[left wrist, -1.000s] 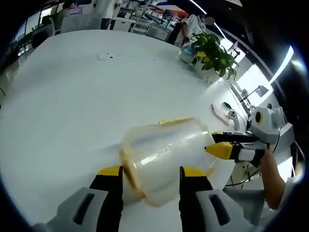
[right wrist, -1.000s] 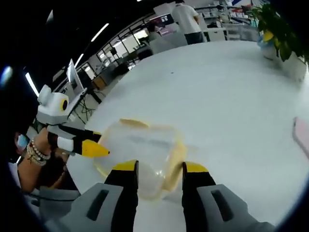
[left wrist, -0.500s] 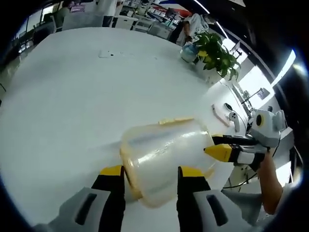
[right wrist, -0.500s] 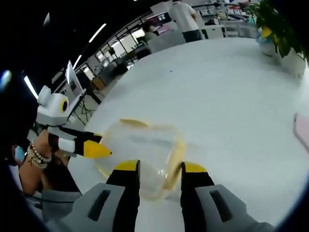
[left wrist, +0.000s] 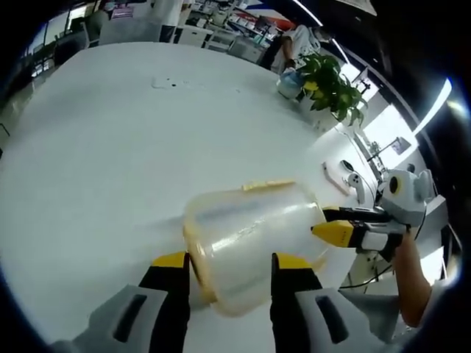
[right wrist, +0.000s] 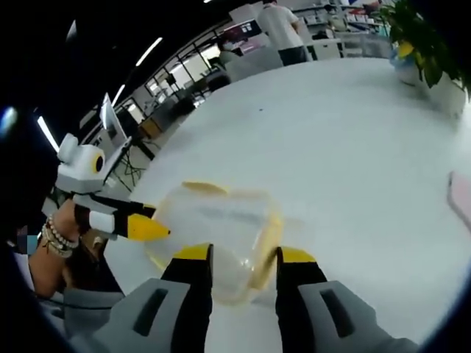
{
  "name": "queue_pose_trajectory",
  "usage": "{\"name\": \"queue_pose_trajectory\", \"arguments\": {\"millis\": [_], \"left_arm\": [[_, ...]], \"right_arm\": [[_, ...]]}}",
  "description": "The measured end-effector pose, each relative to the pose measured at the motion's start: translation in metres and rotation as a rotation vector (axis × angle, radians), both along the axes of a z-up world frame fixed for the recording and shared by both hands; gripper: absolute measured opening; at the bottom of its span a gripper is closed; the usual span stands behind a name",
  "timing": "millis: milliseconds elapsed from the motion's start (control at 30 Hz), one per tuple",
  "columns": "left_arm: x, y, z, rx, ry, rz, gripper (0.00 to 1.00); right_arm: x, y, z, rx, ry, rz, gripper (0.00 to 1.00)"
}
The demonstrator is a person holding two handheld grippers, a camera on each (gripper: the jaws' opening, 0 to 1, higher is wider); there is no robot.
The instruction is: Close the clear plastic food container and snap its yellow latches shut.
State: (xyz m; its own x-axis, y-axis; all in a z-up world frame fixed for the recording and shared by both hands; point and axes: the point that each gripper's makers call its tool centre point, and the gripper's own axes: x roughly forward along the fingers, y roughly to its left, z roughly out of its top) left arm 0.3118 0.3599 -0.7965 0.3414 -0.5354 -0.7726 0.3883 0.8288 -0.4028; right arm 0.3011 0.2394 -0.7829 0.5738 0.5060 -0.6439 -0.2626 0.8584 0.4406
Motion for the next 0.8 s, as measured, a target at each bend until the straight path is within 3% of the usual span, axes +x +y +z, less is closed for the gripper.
{"name": "queue_pose_trajectory", "arguments": {"millis": [300, 467, 800], "left_arm": [[0.002, 0.001, 0.006, -0.009, -0.016, -0.018, 0.39], [0.007, 0.000, 0.012, 0.027, -0.124, -0.126, 0.42], [0.012, 0.009, 0.022, 0.054, -0.175, -0.175, 0.38]], "right_arm": [[0.001, -0.001, 0.001, 0.006, -0.016, 0.017, 0.30], [0.001, -0.001, 0.005, -0.047, -0.080, 0.087, 0.32], [0.002, -0.004, 0.007, -0.083, -0.098, 0.105, 0.29]]}}
